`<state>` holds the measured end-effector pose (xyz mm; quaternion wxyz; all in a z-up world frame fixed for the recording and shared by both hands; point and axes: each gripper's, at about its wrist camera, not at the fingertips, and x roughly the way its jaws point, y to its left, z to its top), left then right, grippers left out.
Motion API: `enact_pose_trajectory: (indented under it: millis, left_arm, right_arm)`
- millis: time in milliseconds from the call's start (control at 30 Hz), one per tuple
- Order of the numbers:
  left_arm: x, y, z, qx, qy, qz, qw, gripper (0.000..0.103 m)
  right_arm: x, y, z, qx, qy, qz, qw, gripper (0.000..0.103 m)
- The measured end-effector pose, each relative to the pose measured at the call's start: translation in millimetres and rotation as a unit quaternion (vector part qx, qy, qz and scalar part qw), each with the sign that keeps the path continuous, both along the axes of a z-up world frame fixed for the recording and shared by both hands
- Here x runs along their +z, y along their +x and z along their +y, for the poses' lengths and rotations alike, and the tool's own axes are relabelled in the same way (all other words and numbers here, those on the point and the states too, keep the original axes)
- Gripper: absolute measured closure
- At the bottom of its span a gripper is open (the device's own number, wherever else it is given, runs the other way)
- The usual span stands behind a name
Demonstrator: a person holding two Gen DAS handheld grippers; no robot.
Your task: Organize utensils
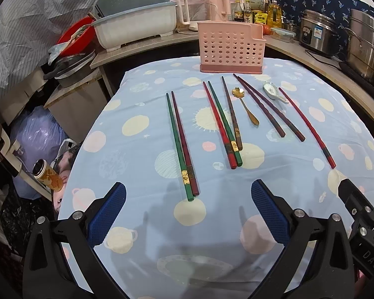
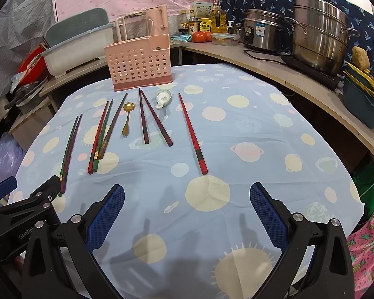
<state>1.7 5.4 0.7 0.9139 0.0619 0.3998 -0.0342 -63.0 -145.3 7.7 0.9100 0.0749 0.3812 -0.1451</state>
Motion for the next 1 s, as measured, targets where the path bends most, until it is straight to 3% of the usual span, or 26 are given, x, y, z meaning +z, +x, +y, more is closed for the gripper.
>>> enact_pose_trajectory:
  millis: [1000]
  left_arm:
    - [-0.9,-2.3,5.9,-0.002,-0.011,0.007,0.9999,0.007]
  right_arm:
    - [0.2,-6.5,-1.2,-0.006,0.005,-0.007,1.0,0.007]
